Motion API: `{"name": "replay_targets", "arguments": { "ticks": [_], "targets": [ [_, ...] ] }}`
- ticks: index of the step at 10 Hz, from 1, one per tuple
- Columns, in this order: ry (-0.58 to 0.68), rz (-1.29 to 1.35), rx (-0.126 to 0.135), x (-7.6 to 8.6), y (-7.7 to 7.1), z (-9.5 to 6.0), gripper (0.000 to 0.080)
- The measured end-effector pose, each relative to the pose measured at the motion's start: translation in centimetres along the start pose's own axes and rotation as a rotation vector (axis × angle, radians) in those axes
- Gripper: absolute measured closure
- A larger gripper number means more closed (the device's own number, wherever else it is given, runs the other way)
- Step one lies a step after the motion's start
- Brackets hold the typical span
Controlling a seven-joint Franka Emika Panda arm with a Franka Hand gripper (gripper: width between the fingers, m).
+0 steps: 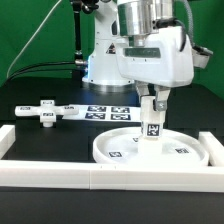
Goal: Assemble round table
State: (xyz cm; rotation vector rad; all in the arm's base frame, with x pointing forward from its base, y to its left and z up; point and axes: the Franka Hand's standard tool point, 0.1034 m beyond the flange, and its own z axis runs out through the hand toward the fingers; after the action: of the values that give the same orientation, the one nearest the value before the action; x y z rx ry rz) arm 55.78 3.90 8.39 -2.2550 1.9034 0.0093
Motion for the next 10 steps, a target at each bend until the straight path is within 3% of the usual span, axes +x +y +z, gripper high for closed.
{"name": "replay_targets", "arguments": {
  "ticks": [1,6,7,8,9,10],
  "targets": [
    [-0.013,0.148,0.014,-0.2,-0.1,0.0,0.0392],
    [-0.058,0.442,0.013,-0.8,-0.2,0.1,0.0379],
    [-0.058,0.404,0.014,-0.8,-0.2,0.1,0.0219],
    [-0.062,0.350,0.000,-1.0,-0.2,0.2,0.0164],
    [-0.074,0.309,-0.013,-1.4,-0.4,0.2,0.0164],
    [-0.072,0.261,-0.006,-1.3,-0.4,0.2,0.0154]
  ]
}}
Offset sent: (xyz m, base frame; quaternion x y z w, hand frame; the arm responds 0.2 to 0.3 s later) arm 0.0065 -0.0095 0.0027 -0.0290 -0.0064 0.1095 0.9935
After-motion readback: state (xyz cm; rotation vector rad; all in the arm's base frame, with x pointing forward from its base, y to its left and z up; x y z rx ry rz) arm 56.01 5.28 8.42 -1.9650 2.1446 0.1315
